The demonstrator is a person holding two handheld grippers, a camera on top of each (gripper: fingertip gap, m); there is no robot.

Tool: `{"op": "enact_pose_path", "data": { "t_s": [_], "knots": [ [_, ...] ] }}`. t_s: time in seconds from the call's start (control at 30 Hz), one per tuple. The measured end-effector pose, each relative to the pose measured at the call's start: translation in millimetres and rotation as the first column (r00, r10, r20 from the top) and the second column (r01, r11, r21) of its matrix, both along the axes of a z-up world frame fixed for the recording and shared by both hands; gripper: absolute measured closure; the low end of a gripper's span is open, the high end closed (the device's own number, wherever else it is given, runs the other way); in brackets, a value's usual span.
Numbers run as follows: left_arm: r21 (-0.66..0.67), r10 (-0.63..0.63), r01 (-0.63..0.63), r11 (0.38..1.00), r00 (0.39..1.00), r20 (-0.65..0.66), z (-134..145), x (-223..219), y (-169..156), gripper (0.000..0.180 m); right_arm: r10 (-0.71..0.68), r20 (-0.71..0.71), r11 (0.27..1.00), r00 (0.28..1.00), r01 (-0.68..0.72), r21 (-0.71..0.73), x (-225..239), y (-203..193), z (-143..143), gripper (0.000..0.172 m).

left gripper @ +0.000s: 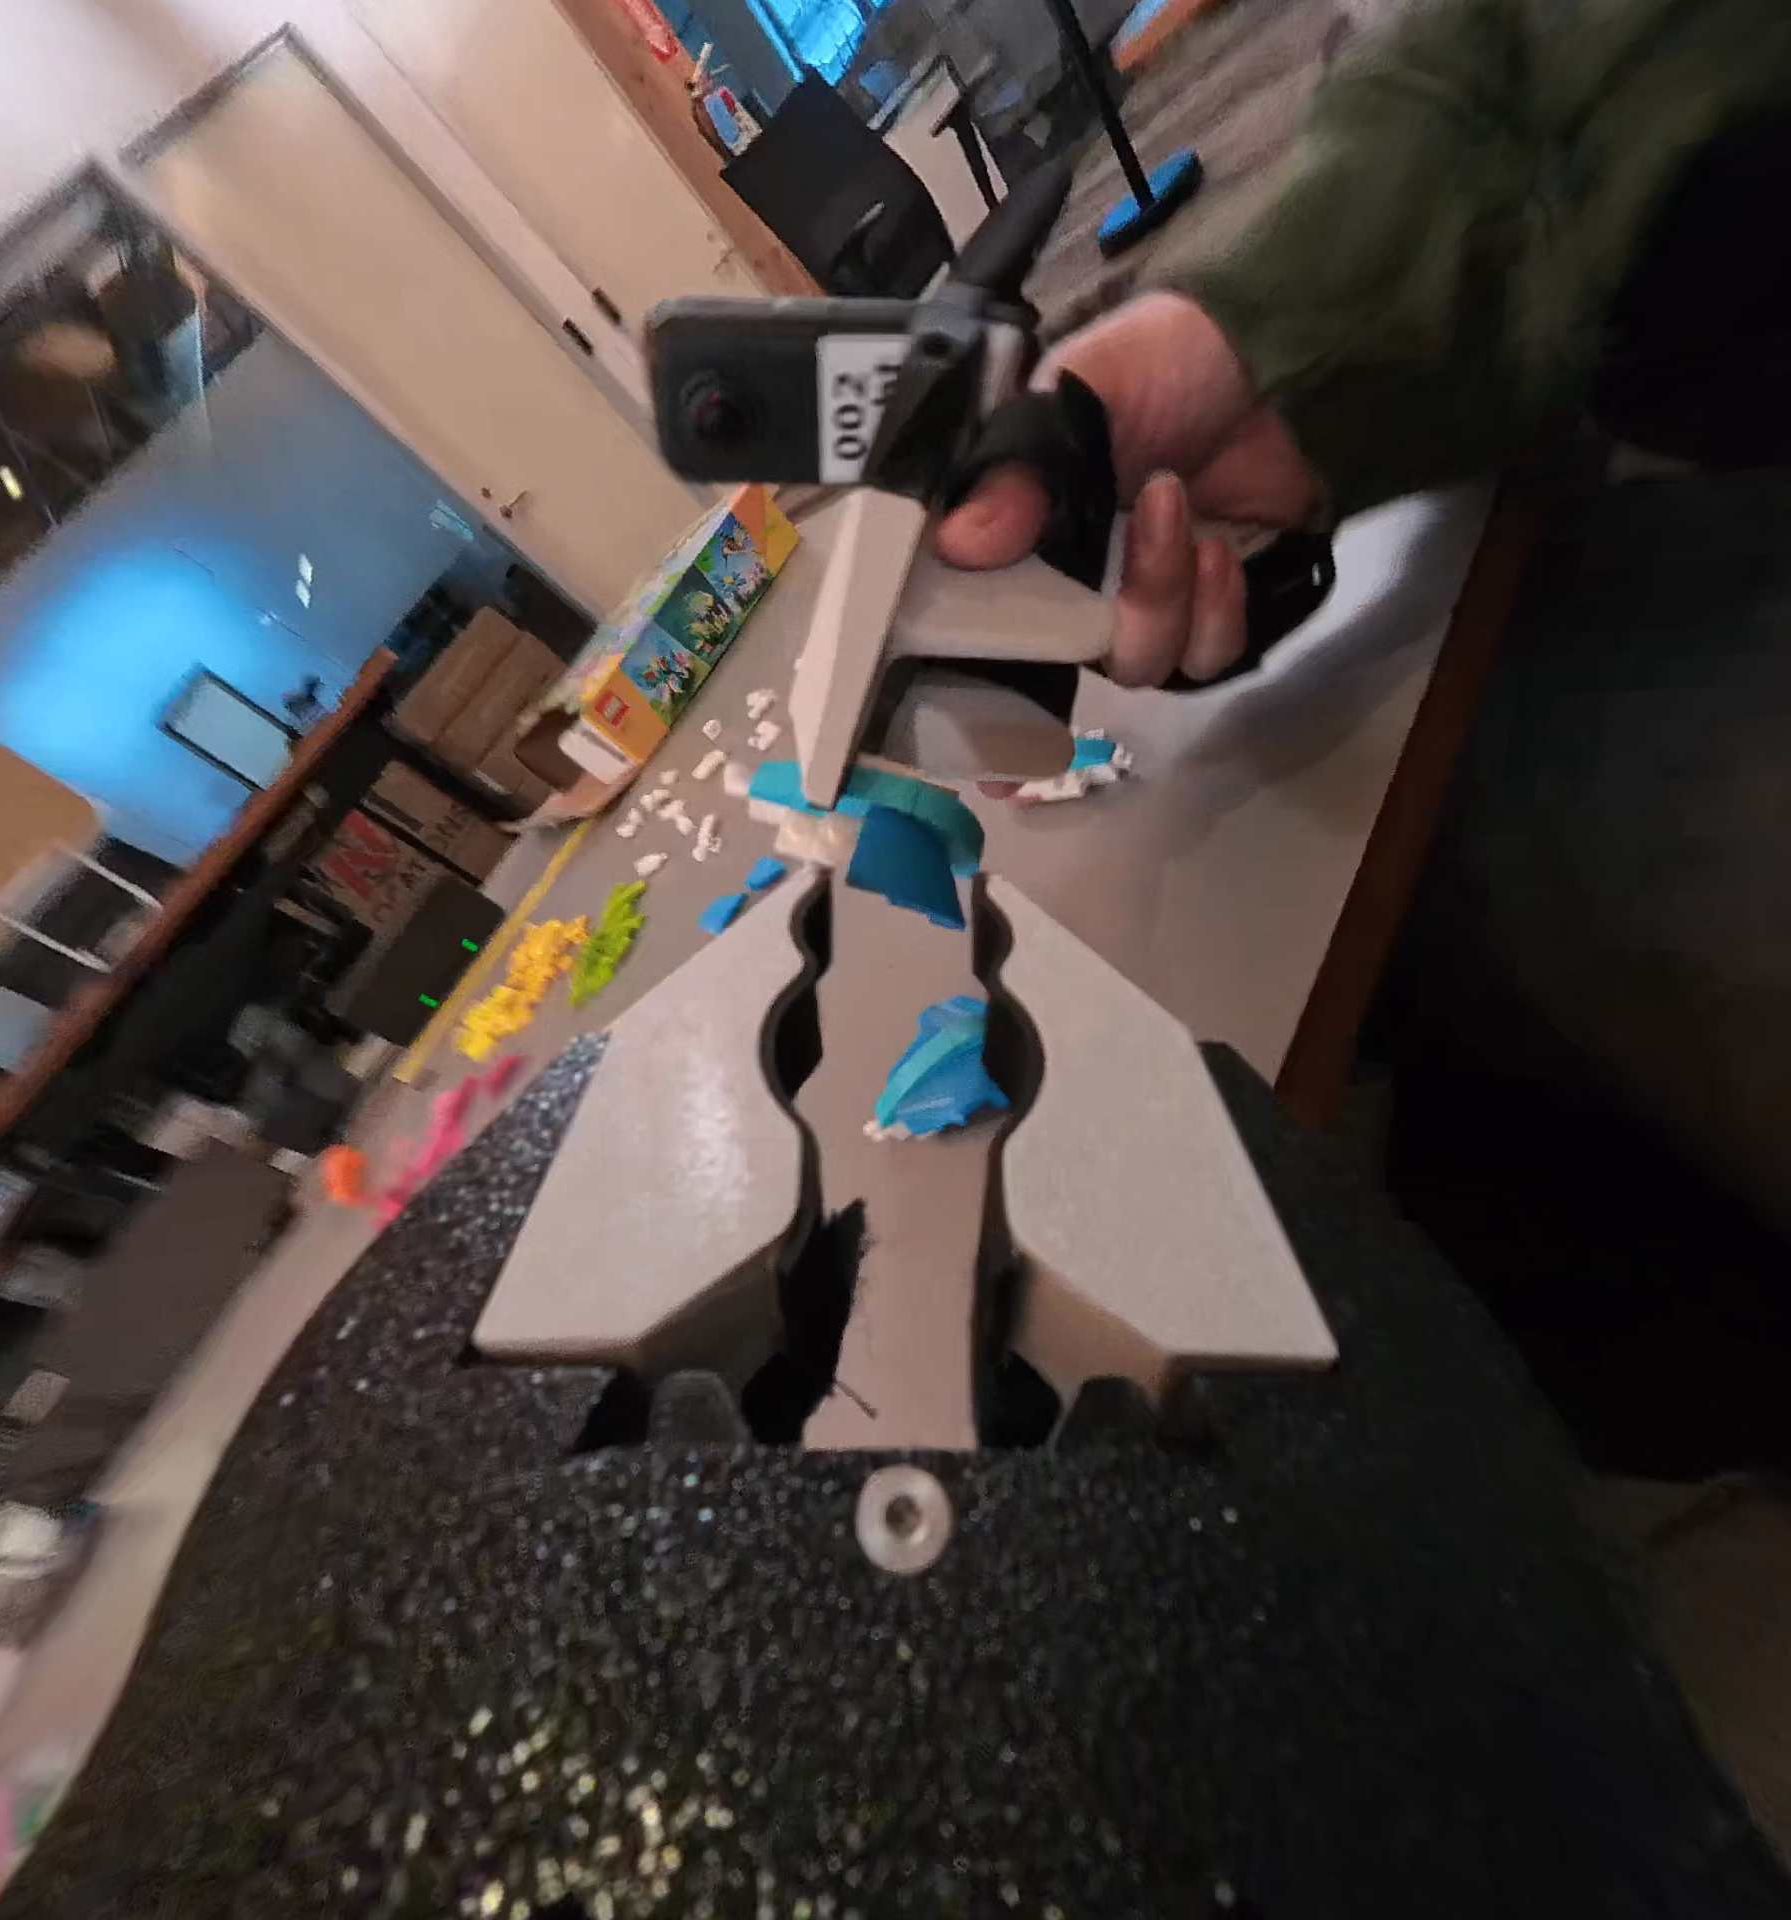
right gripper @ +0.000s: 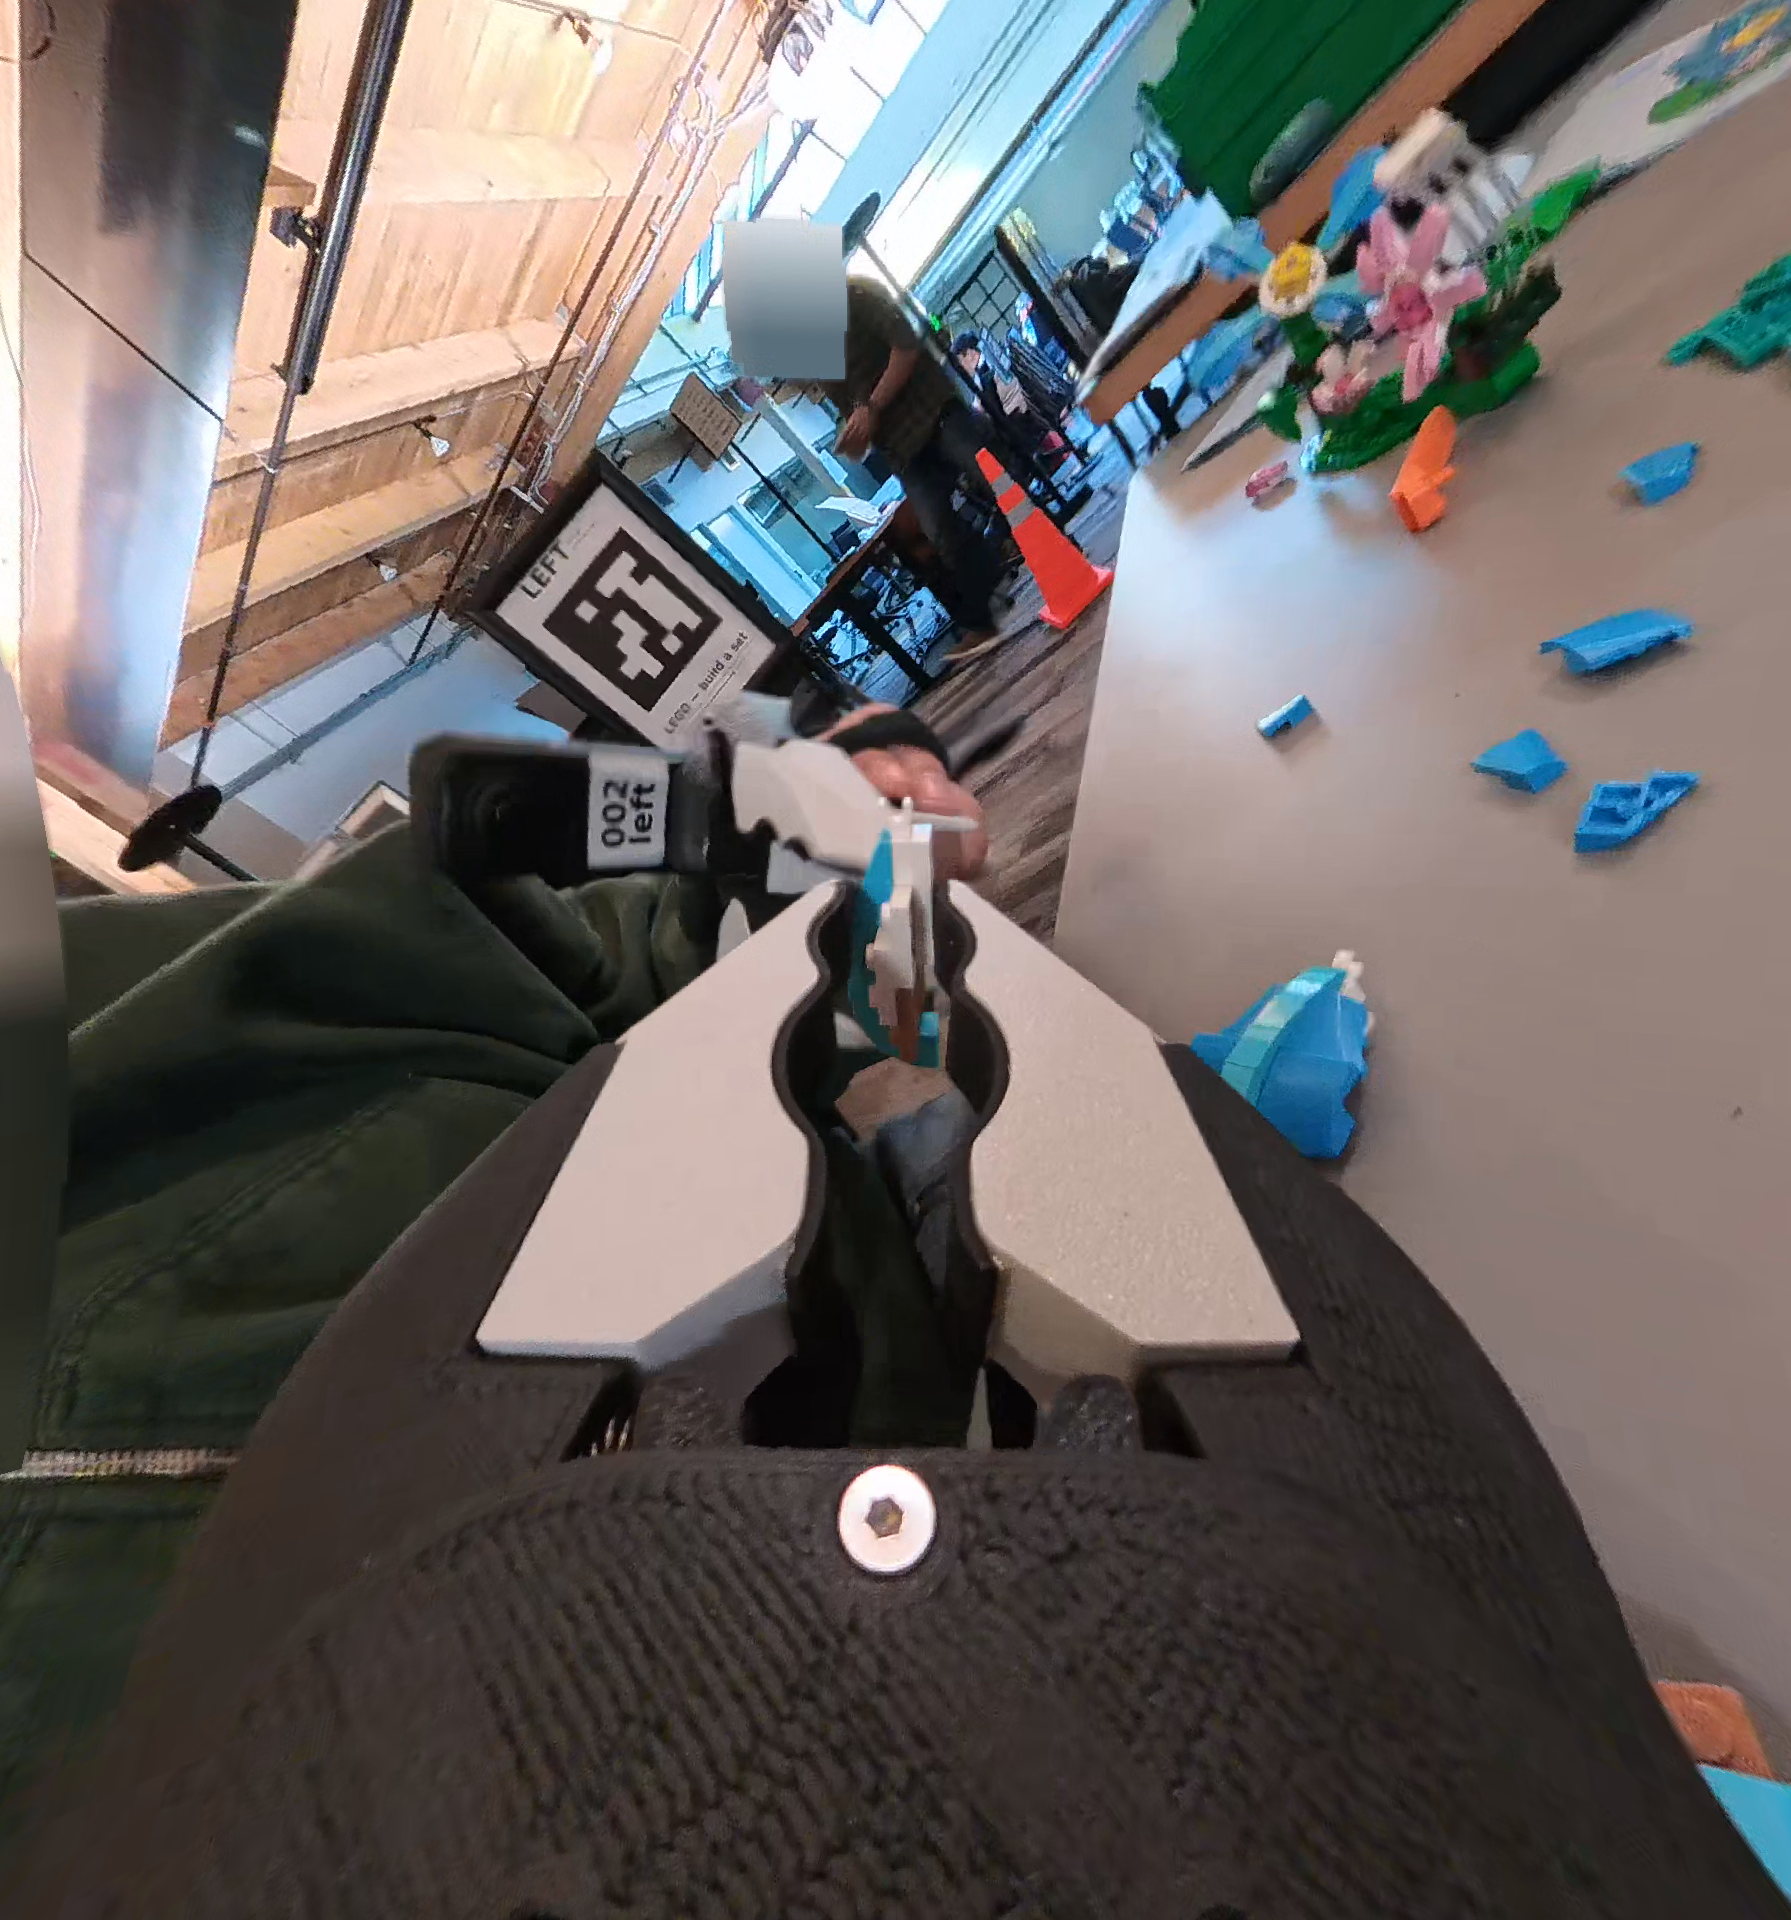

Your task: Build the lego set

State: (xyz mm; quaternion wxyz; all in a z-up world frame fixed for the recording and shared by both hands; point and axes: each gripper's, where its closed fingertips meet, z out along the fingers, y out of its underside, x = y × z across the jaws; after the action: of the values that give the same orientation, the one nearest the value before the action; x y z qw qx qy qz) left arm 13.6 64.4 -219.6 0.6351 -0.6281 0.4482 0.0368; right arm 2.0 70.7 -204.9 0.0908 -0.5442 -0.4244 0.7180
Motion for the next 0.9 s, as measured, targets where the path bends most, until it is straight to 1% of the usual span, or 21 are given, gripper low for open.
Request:
{"op": "enact_pose_path", "data": {
  "t_s": [0.03,0.07,0.1,0.17,0.23,0.27,0.33,0.47,0.53,0.6,0.7,0.8,0.9],
  "knots": [
    [-0.078,0.001,0.006,0.997,0.996,0.091,0,0,1,0.143,-0.007,-0.024,0.999,1.000,0.008,0.031,1,1,4,0.157],
    [-0.178,-0.007,0.041,0.983,0.982,0.189,-2,3,0,0.128,-0.010,-0.051,0.997,0.999,0.013,0.070,2,0,7,0.157],
    [-0.258,-0.001,0.079,0.963,0.957,0.290,-1,5,1,0.121,-0.014,-0.077,0.993,0.997,0.023,0.114,4,0,11,0.157],
    [-0.350,0.002,0.172,0.921,0.896,0.443,2,9,0,0.133,-0.021,-0.122,0.982,0.992,0.043,0.184,6,0,16,0.157],
    [-0.360,-0.031,0.262,0.895,0.843,0.537,8,15,-4,0.145,-0.030,-0.156,0.974,0.987,0.064,0.218,8,1,21,0.157],
    [-0.352,-0.034,0.277,0.894,0.827,0.561,10,15,-5,0.153,-0.028,-0.170,0.971,0.985,0.067,0.230,9,1,23,0.157],
    [-0.344,-0.037,0.284,0.895,0.815,0.578,12,15,-5,0.160,-0.021,-0.183,0.966,0.983,0.067,0.249,10,0,25,0.157],
    [-0.320,-0.047,0.275,0.907,0.819,0.572,14,17,-4,0.159,-0.002,-0.182,0.966,0.983,0.049,0.254,10,-5,25,0.158],
    [-0.308,-0.029,0.238,0.921,0.831,0.555,13,13,-1,0.174,0.006,-0.188,0.962,0.982,0.046,0.268,10,-7,25,0.158],
    [-0.351,-0.001,0.245,0.904,0.821,0.571,11,12,0,0.175,-0.009,-0.191,0.946,0.982,0.070,0.317,9,-7,24,0.157],
    [-0.415,0.061,0.244,0.877,0.798,0.599,6,9,4,0.175,-0.041,-0.196,0.886,0.980,0.126,0.447,7,-4,19,0.157],
    [-0.462,0.104,0.258,0.849,0.774,0.625,2,8,6,0.175,-0.059,-0.220,0.795,0.974,0.179,0.580,6,-4,16,0.157],
    [-0.491,0.125,0.301,0.818,0.739,0.662,0,8,5,0.175,-0.057,-0.247,0.712,0.967,0.213,0.669,5,-6,15,0.157]
  ]
}}
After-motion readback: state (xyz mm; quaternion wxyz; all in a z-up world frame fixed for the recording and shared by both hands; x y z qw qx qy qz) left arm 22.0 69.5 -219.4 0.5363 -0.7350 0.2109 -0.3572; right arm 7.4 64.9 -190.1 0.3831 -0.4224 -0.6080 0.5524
